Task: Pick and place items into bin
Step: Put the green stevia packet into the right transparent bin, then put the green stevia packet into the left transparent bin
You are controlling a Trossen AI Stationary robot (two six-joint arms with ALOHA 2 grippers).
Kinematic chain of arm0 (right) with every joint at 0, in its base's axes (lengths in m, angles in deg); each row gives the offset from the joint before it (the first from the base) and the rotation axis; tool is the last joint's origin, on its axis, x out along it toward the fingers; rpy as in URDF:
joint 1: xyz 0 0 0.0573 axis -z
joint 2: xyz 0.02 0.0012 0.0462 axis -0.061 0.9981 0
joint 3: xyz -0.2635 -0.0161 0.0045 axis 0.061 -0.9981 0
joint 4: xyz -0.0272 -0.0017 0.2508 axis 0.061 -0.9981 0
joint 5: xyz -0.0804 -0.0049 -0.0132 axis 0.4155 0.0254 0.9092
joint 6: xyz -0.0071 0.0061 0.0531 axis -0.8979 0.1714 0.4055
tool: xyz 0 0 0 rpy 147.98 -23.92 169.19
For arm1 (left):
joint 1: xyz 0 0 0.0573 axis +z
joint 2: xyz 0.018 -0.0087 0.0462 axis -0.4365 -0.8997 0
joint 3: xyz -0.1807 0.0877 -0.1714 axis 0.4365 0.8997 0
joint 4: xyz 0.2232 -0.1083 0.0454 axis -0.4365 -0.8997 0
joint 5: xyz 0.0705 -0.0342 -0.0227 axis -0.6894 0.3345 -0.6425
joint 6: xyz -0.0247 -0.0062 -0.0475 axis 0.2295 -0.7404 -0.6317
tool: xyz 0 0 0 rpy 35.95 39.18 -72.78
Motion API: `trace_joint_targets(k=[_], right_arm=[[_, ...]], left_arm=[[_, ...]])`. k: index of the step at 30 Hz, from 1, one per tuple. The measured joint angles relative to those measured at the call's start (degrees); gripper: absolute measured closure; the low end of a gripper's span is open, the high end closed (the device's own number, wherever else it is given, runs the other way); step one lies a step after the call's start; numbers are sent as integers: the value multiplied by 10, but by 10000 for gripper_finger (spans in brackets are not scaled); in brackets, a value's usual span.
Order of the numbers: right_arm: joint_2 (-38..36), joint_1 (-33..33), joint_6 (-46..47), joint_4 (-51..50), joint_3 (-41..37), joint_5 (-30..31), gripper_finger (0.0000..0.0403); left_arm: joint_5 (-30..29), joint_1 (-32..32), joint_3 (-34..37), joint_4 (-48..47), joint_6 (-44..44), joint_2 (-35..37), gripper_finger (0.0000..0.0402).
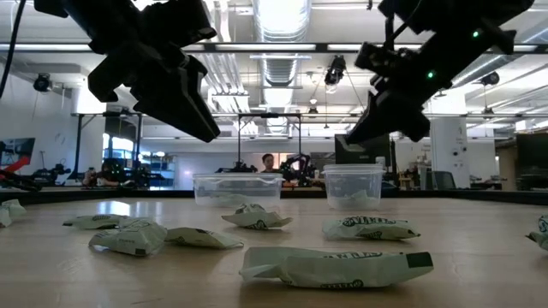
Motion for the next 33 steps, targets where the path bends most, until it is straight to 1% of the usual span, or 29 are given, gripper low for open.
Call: trace_joint_targets(k=[3, 10, 13, 20, 24, 29, 33], right_arm=[[0, 14, 3, 0, -8, -2, 394], [0, 15, 17, 1, -15, -4, 388], [0, 15, 17, 2, -17, -4, 372], [0, 15, 15, 2, -21, 1, 309], [0, 15, 8, 1, -21, 2, 283], [-7, 11, -14, -6, -16, 2, 271], [-34, -8, -9, -58, -4, 3, 277]], left_arm=[[0, 0, 0, 0, 0, 0, 284], [0, 0, 0, 0, 0, 0, 284], [0, 0, 0, 0, 0, 0, 284], [0, 0, 0, 0, 0, 0, 284], [0, 0, 0, 0, 0, 0, 284], [0, -1, 0, 0, 0, 0, 284], [22, -5, 0, 0, -1, 0, 284]])
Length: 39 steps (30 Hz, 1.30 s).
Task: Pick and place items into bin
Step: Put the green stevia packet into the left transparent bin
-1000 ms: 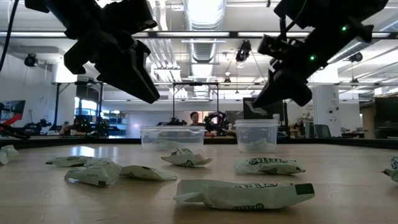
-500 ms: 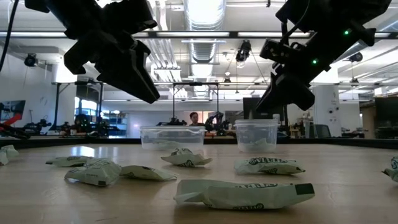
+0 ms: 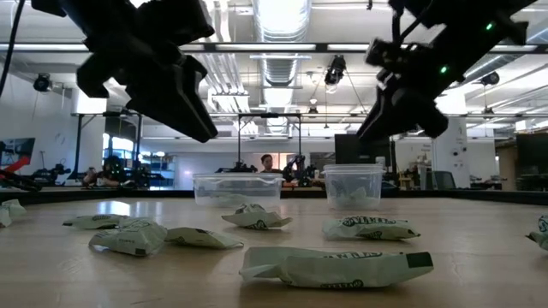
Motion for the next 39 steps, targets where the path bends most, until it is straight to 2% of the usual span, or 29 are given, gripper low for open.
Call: trace_joint_targets(k=[10, 17, 25, 39], right_arm=[[-113, -101, 36, -62, 5, -9, 300], [-155, -160, 35, -64, 5, -19, 312], [-158, -178, 34, -64, 4, -20, 323], [-157, -178, 35, -65, 3, -20, 330]], left_arm=[[26, -26, -2, 20, -42, -8, 284], [26, -26, 3, 132, 68, -70, 284], [26, -4, -27, 132, 127, -143, 284], [50, 25, -38, 105, 122, -167, 284]])
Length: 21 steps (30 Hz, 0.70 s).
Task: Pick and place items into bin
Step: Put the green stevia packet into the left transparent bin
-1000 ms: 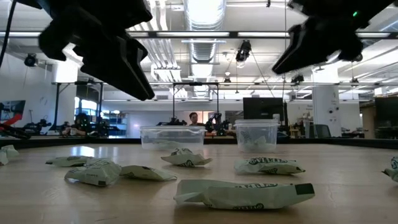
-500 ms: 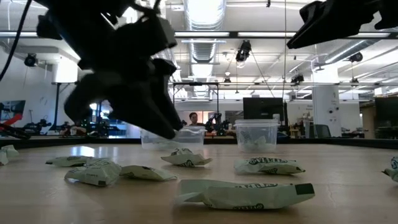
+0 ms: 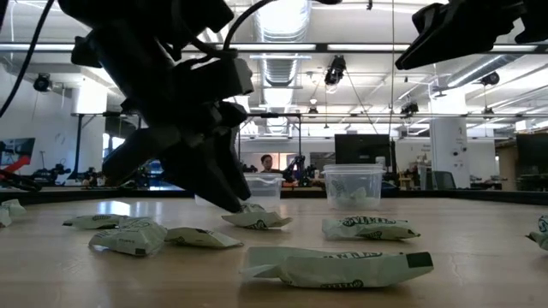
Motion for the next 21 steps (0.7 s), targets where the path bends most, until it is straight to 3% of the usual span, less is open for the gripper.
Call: trace_joint_targets(k=[16, 21], right_arm=[[0, 0, 4, 0, -1, 0, 331], [0, 0, 5, -1, -1, 0, 335]], left_arm=[[24, 12, -2, 24, -2, -20, 286], [28, 14, -2, 26, -3, -21, 328]])
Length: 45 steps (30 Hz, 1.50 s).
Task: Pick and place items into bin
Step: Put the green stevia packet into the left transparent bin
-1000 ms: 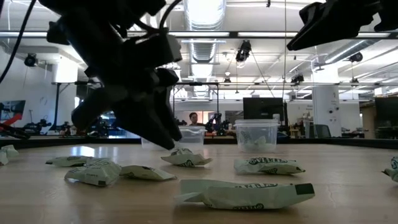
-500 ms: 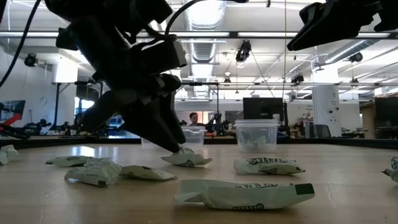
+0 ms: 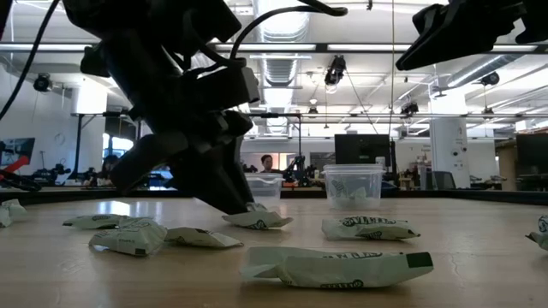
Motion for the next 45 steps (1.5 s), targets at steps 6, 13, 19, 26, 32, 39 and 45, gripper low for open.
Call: trace_joint_targets(k=[6, 13, 19, 26, 32, 39, 45], right_arm=[[0, 0, 4, 0, -4, -1, 331], [0, 0, 5, -1, -8, -1, 336], [0, 0, 5, 0, -11, -1, 339], [0, 0, 5, 0, -11, 0, 339], [0, 0, 3, 0, -11, 0, 342], [0, 0, 1, 5, -13, 0, 340], [0, 0, 0, 5, -13, 1, 339]], left_arm=[[-2, 1, 0, 0, 1, -1, 395], [-18, 1, 0, -1, 1, 11, 400], [-64, -4, -1, -11, -3, 43, 401], [-157, -14, 0, -44, -19, 92, 401], [-291, -8, 3, -58, -29, 108, 401], [-336, 53, 5, -55, -29, 104, 401], [-341, 114, 6, -56, -46, 96, 401]])
